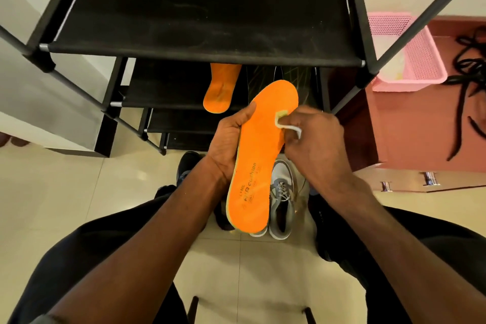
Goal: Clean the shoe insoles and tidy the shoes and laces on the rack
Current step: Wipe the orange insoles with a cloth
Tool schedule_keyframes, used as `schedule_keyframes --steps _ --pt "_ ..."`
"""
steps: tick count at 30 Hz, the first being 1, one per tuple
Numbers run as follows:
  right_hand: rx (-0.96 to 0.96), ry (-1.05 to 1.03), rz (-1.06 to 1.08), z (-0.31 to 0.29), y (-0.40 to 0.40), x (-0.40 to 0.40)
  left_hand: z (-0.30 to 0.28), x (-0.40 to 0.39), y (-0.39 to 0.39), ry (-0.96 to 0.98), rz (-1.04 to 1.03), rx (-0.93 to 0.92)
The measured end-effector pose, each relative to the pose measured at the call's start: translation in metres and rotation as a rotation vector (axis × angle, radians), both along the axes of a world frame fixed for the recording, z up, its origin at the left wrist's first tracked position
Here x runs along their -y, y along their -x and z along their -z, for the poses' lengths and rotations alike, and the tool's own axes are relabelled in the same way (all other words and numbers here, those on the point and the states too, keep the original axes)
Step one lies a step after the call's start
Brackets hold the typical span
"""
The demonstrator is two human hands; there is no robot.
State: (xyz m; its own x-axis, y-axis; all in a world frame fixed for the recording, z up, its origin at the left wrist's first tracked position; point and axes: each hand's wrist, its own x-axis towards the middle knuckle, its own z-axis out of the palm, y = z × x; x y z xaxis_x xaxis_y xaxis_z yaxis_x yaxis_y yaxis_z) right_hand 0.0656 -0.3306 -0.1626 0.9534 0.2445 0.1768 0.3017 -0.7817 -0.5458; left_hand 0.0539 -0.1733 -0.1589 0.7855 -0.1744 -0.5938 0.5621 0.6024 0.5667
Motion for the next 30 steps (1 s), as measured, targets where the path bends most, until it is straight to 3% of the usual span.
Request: schedule_keyframes --steps 3,9,15,19,24,27,30 --pt "-0.025 -0.001 -0.119 0.007 0.019 -0.013 0.002 -0.004 0.0 -0.007 -0.034 -0.013" --pt "-0.006 0.016 0.109 -0.002 -0.002 0.003 0.0 0.004 0.001 -0.035 0.035 -0.012" --pt "-0.069 -0.275 -0.19 0.003 0.027 -0.025 0.001 -0.001 0.005 0.08 0.021 -0.034" --pt "0.068 -0.115 -0.012 0.002 0.003 -0.003 -0.001 -0.002 0.0 -0.019 -0.005 -0.008" --pt "0.071 -0.057 0.142 0.003 -0.018 0.024 -0.013 0.002 -0.001 -0.079 0.044 -0.002" --pt "0.062 -0.122 0.14 0.004 -0.026 0.029 -0.009 -0.001 -0.001 -0.016 0.035 -0.026" --pt "0.081 -0.13 0.038 0.002 -0.02 0.024 -0.015 -0.005 -0.002 -0.097 0.017 -0.018"
